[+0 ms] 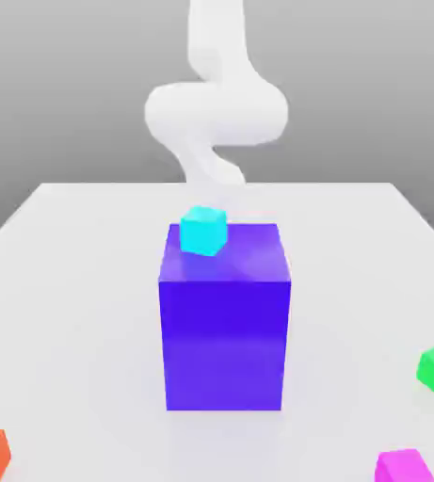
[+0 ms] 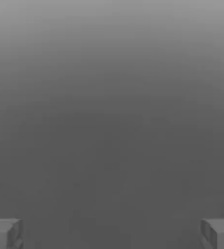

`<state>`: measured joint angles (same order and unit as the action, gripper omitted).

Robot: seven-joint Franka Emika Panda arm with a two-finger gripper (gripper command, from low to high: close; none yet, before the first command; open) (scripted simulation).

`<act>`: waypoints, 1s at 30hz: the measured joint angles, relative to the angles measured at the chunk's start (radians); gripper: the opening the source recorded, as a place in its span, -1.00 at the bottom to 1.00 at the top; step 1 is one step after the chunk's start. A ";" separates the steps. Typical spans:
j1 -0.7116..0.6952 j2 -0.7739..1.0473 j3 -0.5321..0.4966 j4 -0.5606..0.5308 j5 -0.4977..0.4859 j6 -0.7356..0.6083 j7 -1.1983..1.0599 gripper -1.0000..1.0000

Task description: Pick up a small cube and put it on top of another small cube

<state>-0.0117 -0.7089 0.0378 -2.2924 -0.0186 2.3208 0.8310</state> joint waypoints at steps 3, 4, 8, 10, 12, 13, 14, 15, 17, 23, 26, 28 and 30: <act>-0.013 0.114 0.047 0.009 -0.026 0.026 0.041 0.00; -0.016 0.150 0.062 0.013 -0.036 0.035 0.055 0.00; -0.022 0.295 0.114 0.025 -0.079 0.068 0.114 0.00; -0.024 0.368 0.139 0.031 -0.102 0.084 0.145 0.00; -0.022 0.441 0.160 0.037 -0.127 0.100 0.176 0.00; -0.021 0.477 0.171 0.040 -0.138 0.108 0.192 0.00; -0.019 0.514 0.181 0.043 -0.150 0.116 0.207 0.00; -0.017 0.550 0.190 0.046 -0.162 0.124 0.223 0.00; -0.005 0.623 0.205 0.052 -0.184 0.140 0.253 0.00; 0.045 0.837 0.222 0.070 -0.231 0.192 0.329 0.00; 0.068 0.941 0.230 0.078 -0.237 0.220 0.355 0.00; 0.084 1.009 0.237 0.082 -0.235 0.240 0.368 0.00; 0.099 1.076 0.247 0.087 -0.229 0.261 0.379 0.00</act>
<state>0.0873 0.3666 0.2849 -2.2054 -0.2474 2.5814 1.2096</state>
